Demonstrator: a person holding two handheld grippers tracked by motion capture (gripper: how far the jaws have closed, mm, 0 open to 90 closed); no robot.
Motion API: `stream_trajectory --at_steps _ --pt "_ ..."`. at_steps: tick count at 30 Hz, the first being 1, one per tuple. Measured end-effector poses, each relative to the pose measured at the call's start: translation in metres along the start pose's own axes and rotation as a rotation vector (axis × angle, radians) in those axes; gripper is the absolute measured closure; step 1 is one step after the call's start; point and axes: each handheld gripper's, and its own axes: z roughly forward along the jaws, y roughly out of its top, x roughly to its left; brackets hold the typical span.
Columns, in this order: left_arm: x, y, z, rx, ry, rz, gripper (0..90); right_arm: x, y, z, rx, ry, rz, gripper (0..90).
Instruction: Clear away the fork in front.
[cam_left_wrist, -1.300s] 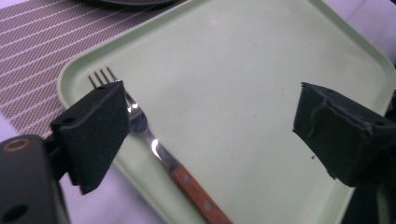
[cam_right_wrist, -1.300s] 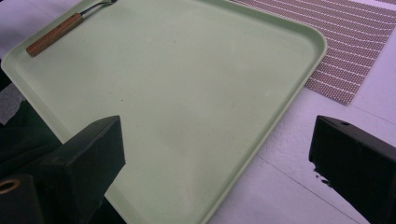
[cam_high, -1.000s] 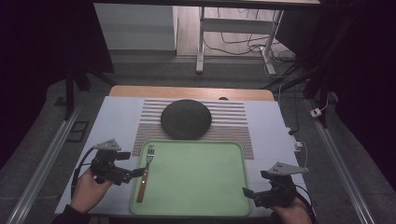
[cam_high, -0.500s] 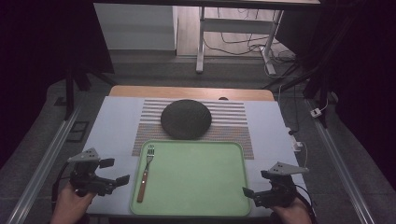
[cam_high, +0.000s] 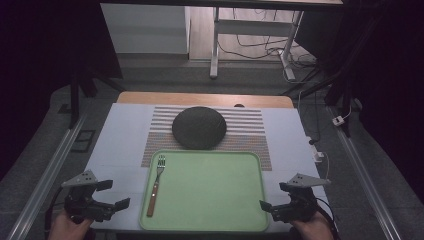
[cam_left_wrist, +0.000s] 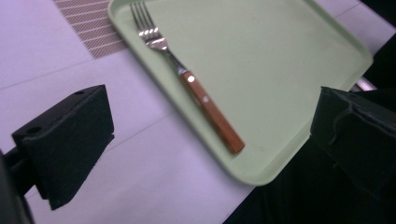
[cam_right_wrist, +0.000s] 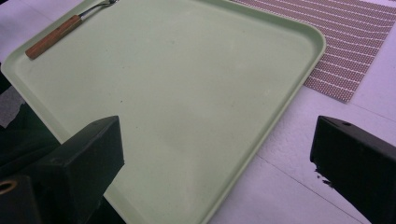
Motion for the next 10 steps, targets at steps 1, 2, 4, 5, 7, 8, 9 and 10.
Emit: stream_trajectory --at_steps 1,2,4,5,7,8,9,10 --pt "-0.0002 -0.0017 -0.0001 0.009 0.010 -0.004 0.0 -0.0001 0.0000 0.0000 0.000 0.000 0.001 2.9" --pt "-0.0002 -0.0033 0.0000 0.022 0.022 -0.004 0.0 -0.0001 0.0000 0.0001 0.000 0.000 0.001 2.9" --pt "-0.0011 -0.0043 -0.0008 0.025 0.035 -0.004 0.0 -0.0001 0.0001 0.0002 0.001 0.000 0.003 2.9" --pt "-0.0016 -0.0046 -0.0012 0.025 0.039 -0.003 0.0 -0.0001 0.0002 0.0002 0.001 0.001 0.004 2.9" --pt "-0.0010 -0.0048 -0.0003 0.037 0.050 -0.013 0.0 -0.0002 0.0001 0.0006 0.003 -0.002 -0.001 2.9" --pt "-0.0003 -0.0046 -0.0002 0.039 0.049 -0.020 0.0 -0.0002 0.0001 0.0006 0.002 -0.002 -0.001 2.9" --pt "0.0002 -0.0040 -0.0001 0.036 0.044 -0.025 0.0 -0.0001 0.0001 0.0006 0.005 -0.002 0.001 2.9" --pt "0.0000 -0.0030 0.0005 0.040 0.041 -0.025 0.0 -0.0005 -0.0001 0.0010 0.008 -0.003 0.001 2.9"
